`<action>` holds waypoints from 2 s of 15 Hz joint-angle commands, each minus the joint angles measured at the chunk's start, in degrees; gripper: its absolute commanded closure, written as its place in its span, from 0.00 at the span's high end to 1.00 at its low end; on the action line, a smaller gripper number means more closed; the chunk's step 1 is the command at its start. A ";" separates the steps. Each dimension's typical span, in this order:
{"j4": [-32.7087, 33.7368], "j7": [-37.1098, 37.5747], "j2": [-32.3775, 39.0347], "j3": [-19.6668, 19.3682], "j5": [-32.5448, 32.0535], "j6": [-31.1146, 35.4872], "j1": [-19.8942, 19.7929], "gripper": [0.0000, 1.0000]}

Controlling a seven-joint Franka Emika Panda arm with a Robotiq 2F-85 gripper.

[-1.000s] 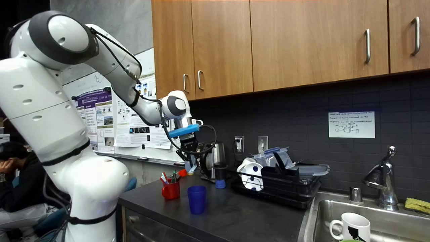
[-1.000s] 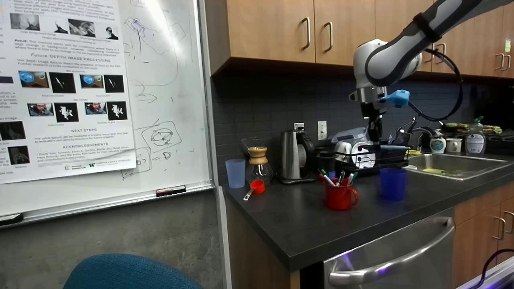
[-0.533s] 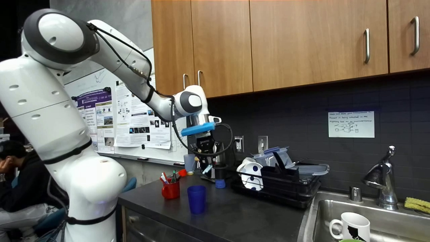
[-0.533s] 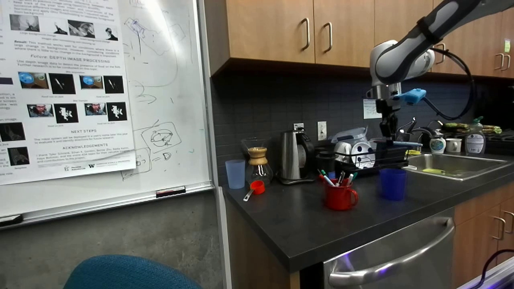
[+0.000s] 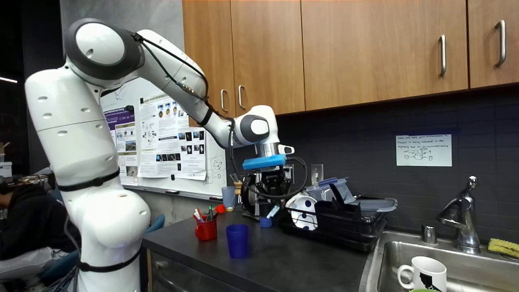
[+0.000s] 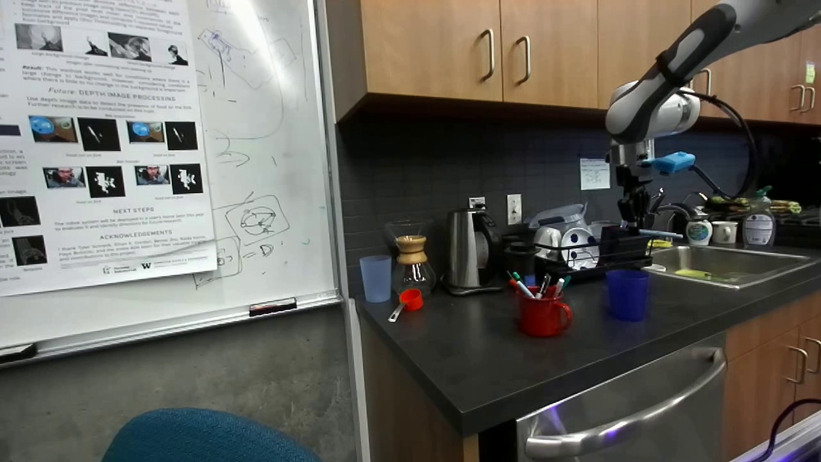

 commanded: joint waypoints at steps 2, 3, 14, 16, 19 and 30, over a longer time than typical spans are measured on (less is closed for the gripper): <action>5.10 -4.75 8.13 -1.76 6.15 1.84 -1.98 0.06; 6.10 -5.65 9.64 -2.01 7.24 1.85 -2.53 0.06; 10.82 -10.36 18.33 -2.07 11.48 0.55 -9.41 0.06; 11.08 -10.86 19.29 -2.14 11.52 0.57 -10.45 0.06; 11.25 -11.42 20.92 -2.07 11.92 1.49 -11.80 0.06; 9.50 -14.32 24.23 -1.64 12.18 5.73 -15.23 0.06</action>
